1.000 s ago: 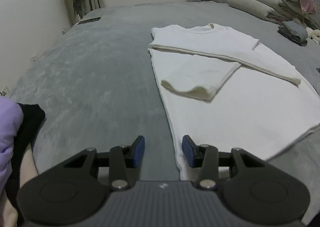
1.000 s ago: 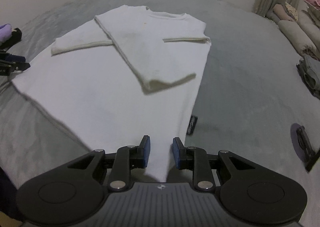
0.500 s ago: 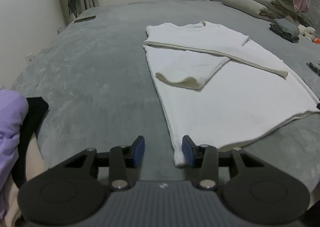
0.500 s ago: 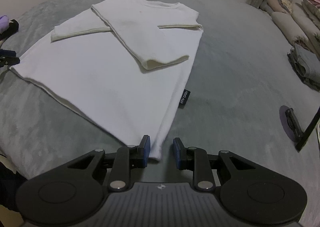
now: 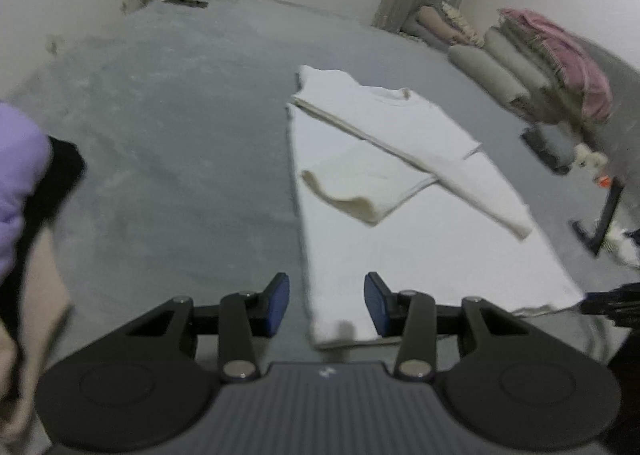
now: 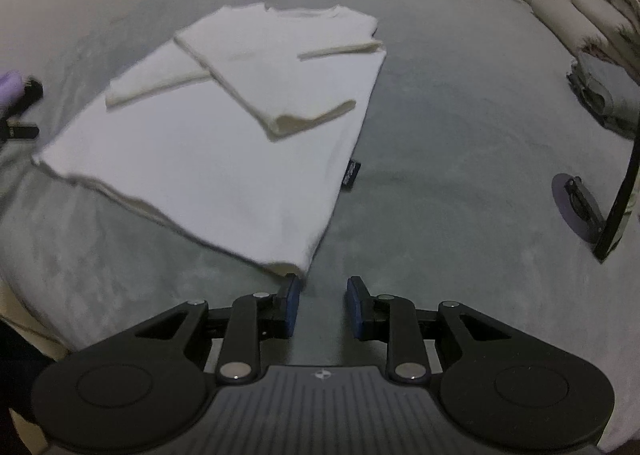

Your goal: Fold clothes

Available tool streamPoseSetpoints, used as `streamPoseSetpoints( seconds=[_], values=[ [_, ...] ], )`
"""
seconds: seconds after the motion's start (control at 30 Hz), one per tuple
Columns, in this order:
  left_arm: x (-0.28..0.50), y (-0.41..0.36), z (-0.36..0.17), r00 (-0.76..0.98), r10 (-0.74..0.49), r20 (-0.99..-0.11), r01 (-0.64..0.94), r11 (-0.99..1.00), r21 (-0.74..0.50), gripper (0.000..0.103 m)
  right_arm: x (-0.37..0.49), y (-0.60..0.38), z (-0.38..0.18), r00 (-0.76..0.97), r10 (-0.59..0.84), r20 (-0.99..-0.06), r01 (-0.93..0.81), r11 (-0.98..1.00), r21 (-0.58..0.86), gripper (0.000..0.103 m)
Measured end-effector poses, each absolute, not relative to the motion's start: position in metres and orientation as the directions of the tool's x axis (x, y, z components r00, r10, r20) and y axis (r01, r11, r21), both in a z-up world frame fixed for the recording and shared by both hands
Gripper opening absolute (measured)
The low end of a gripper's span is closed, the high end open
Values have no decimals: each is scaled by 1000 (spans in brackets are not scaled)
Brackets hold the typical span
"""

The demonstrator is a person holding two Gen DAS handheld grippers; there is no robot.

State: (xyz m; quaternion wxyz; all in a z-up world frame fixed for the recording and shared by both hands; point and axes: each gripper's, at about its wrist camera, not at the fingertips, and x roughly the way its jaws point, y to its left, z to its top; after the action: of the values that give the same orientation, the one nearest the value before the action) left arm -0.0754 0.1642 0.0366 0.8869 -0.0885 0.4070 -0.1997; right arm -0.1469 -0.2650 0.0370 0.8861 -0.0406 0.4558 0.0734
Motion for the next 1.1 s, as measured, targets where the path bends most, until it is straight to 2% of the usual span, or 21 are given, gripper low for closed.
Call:
streamPoseSetpoints(
  seconds=[0.13, 0.27, 0.37, 0.43, 0.53, 0.6, 0.63, 0.67, 0.87, 0.9, 1.0, 1.1],
  values=[
    [-71, 156, 28, 562, -440, -701, 282, 898, -338, 39, -149, -276, 45, 615, 177, -769, -149, 983, 107, 34],
    [-68, 148, 20, 549, -427, -718, 278, 904, -325, 36, -145, -278, 44, 608, 235, -758, -163, 972, 171, 35],
    [-67, 146, 18, 554, -411, -724, 276, 911, -306, 27, -142, -275, 38, 590, 235, -772, -169, 971, 167, 35],
    [-66, 147, 17, 557, -400, -728, 263, 916, -302, 16, -138, -273, 33, 574, 229, -786, -170, 972, 159, 35],
    [-66, 147, 16, 566, -373, -735, 250, 928, -277, 10, -134, -270, 27, 562, 218, -798, -181, 974, 139, 35],
    [-66, 149, 18, 572, -362, -736, 244, 932, -269, 9, -134, -267, 27, 563, 213, -798, -191, 974, 126, 26],
    [-66, 151, 19, 578, -357, -734, 239, 934, -266, 9, -134, -268, 28, 567, 220, -794, -193, 972, 132, 17],
    [-66, 153, 20, 584, -351, -732, 233, 936, -263, 9, -134, -268, 28, 569, 219, -793, -189, 973, 132, 14],
    [-66, 158, 21, 569, -372, -733, 227, 928, -294, 11, -132, -272, 29, 582, 210, -786, -173, 976, 133, 13],
    [-66, 156, 21, 563, -377, -735, 234, 926, -296, 15, -132, -271, 30, 583, 210, -785, -172, 976, 134, 13],
    [-67, 152, 19, 554, -386, -738, 253, 922, -293, 21, -132, -272, 32, 589, 217, -778, -171, 975, 142, 18],
    [-67, 148, 17, 553, -381, -741, 255, 924, -284, 21, -132, -270, 31, 590, 225, -775, -179, 973, 146, 23]
  ],
)
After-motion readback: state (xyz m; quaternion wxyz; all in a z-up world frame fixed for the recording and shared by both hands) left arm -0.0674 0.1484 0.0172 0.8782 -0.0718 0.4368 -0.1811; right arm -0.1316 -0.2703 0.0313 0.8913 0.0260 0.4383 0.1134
